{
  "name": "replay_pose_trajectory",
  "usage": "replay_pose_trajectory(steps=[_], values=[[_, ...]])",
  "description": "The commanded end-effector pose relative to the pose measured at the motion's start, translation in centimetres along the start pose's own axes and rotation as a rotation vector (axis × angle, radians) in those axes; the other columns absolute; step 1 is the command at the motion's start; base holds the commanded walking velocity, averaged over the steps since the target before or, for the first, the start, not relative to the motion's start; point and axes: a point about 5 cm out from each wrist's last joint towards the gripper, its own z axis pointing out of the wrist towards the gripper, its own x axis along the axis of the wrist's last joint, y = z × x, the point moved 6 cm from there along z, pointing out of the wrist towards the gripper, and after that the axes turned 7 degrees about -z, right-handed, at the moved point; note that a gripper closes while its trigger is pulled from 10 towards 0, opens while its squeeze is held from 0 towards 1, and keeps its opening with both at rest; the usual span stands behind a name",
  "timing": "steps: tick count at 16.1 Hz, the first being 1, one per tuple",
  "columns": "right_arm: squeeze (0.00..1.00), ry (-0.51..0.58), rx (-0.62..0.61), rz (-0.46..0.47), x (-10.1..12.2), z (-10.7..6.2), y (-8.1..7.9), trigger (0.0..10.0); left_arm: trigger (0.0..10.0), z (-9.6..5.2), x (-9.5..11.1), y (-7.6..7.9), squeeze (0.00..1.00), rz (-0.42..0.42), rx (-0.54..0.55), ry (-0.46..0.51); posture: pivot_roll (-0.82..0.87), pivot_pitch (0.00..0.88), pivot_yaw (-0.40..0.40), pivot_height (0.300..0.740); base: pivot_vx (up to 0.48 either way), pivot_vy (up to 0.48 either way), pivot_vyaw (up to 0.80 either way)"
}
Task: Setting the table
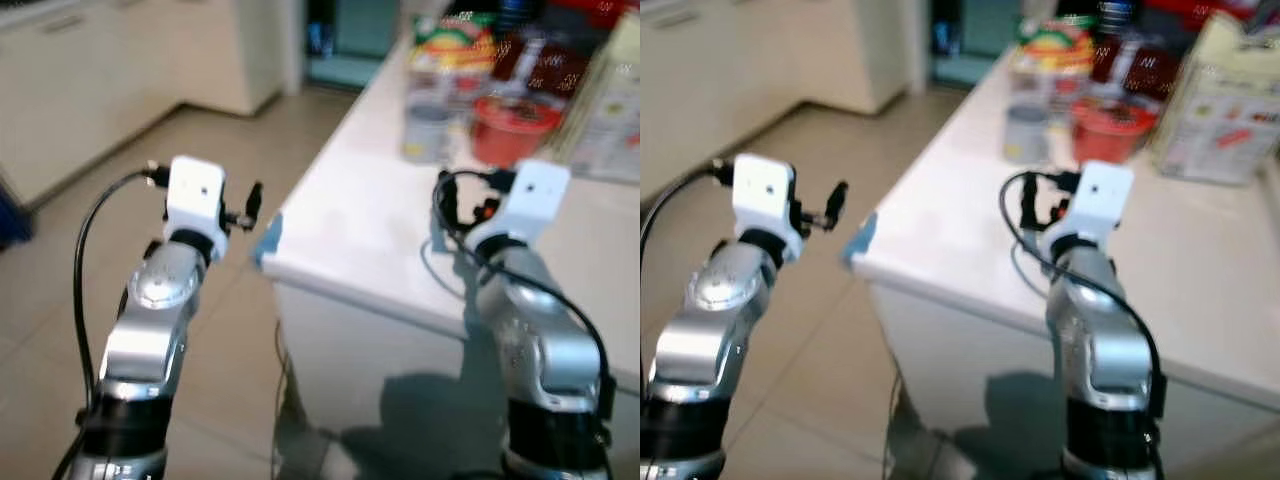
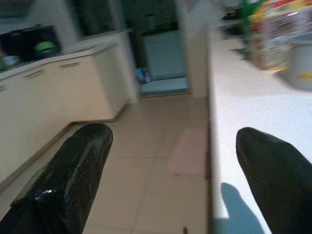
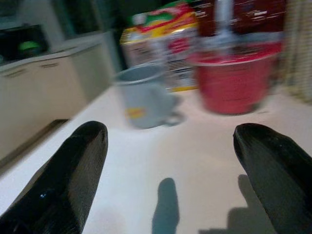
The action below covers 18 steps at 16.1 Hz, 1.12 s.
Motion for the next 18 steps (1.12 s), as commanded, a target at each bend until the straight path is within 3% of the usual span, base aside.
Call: replay_pose_trajectory(steps=[1, 18], values=[[0.0, 0.003, -0.033, -0.008, 0.21, -0.17, 1.13, 10.0, 10.0, 0.04, 0.38, 1.23, 0.0, -0.002, -0.033, 0.015, -0.03, 0.0, 0.012, 0.74, 0.274, 0.0, 0.0], [0.0, -0.031, 0.02, -0.03, -0.44, 0.57, 0.33, 10.0, 10.0, -0.3, -0.03, 1.15, 0.0, -0.02, -0.008, 0.003, -0.03, 0.0, -0.012, 0.74, 0.0, 0.0, 0.0]])
